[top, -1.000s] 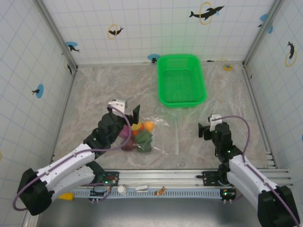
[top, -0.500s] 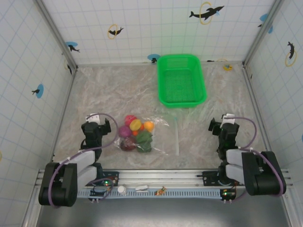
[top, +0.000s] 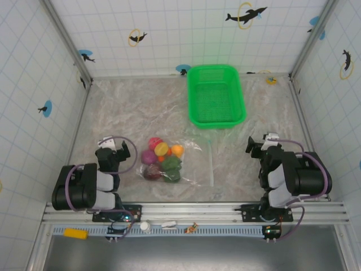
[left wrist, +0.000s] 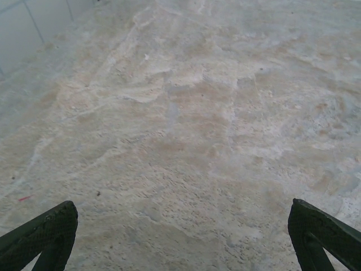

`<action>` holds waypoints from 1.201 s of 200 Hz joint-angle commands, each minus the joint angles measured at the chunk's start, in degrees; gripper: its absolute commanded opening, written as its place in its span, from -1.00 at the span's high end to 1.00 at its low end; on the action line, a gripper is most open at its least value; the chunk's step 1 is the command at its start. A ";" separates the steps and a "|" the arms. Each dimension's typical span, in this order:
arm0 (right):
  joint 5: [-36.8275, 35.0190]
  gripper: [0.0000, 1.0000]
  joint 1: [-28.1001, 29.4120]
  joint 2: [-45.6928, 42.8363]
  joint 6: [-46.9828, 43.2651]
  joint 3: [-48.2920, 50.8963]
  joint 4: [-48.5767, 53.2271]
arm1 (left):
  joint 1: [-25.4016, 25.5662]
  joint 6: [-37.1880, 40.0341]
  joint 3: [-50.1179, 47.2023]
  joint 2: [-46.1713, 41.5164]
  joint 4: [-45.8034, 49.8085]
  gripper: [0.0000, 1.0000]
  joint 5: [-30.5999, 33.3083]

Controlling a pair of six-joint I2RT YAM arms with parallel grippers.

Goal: Place the food in the zip-top bag and seal the zipper

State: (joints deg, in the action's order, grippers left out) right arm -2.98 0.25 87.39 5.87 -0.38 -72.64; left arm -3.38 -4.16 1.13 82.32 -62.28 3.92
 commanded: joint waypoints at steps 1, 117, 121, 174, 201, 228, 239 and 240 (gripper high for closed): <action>2.48 -1.00 -0.61 0.94 -0.99 2.02 -4.79 | -0.31 -1.26 -2.60 4.77 -14.95 -0.95 -2.86; 3.07 -1.00 -1.40 0.07 -0.77 0.56 -0.50 | 1.62 0.03 -0.94 4.69 -11.02 -0.95 1.52; 3.05 -1.00 -1.39 0.14 -0.77 0.56 -0.58 | 1.62 0.03 -1.00 4.64 -11.00 -0.95 1.53; -0.86 -1.00 1.00 -0.25 -1.90 0.49 0.13 | 1.71 -0.14 -0.96 4.68 -11.10 -0.95 1.53; -1.78 -1.00 1.51 -0.47 -2.14 0.38 0.77 | 1.69 -0.23 -1.20 4.42 -11.25 -0.95 1.40; -1.89 -1.00 1.47 -0.47 -1.98 0.38 0.85 | 1.68 -0.23 -1.16 4.48 -11.37 -0.95 1.43; -1.75 -1.00 1.41 -0.37 -1.97 0.33 0.99 | 1.75 -0.09 -1.18 4.45 -11.37 -0.95 1.38; -1.76 -1.00 1.42 -0.38 -1.98 0.31 0.95 | 1.73 -0.16 -1.15 4.44 -11.37 -0.95 1.41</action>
State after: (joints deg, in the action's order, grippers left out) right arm -3.90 1.65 87.77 4.43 -0.36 -71.68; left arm -2.13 -4.51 0.45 87.00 -72.10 5.15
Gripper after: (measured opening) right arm 0.998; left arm 0.976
